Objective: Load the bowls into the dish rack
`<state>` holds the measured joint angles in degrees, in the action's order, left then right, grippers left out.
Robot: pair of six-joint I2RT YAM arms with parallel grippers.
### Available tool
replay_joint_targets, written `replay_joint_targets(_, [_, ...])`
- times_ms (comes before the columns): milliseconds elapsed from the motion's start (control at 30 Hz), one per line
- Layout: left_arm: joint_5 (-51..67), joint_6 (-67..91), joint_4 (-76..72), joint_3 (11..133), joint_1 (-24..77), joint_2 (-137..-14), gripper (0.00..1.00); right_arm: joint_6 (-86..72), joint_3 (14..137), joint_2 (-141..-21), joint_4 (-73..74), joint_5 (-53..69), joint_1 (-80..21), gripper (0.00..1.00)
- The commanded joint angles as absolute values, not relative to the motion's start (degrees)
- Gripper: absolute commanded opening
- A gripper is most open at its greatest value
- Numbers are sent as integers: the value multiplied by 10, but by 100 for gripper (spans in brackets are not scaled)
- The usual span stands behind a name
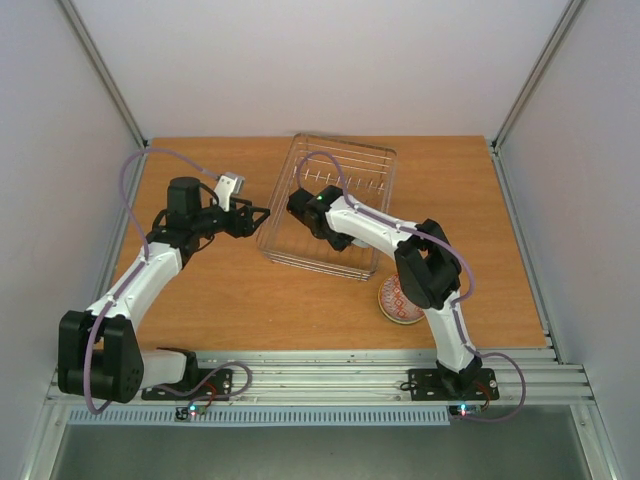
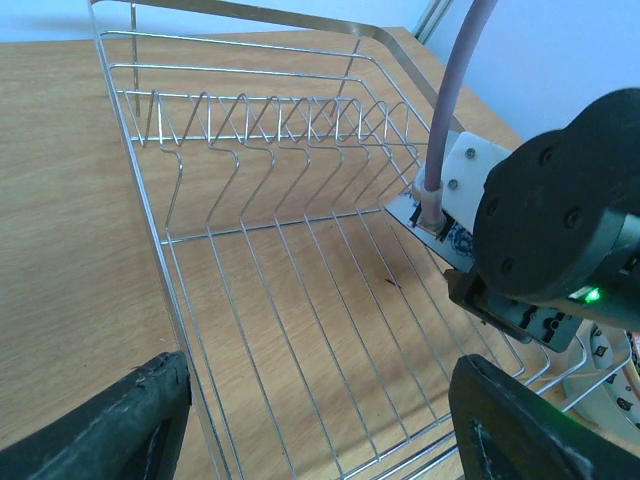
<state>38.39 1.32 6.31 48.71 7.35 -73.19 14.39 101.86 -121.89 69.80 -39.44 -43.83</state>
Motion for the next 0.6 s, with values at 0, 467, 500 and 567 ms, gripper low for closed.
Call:
replay_joint_targets(0, [398,20,28,482,69,-720,72,127,1012,-1239,710,-411,-440,8])
replay_joint_targets(467, [401,22,24,483,69,-734,72,119,995,-1249,681,-397,-448,76])
replay_joint_targets(500, [401,22,24,483,69,-734,72,119,994,-1248,679,-395,-448,81])
replay_joint_targets(567, [401,23,24,483,69,-734,72,121,993,-1247,673,-388,-449,89])
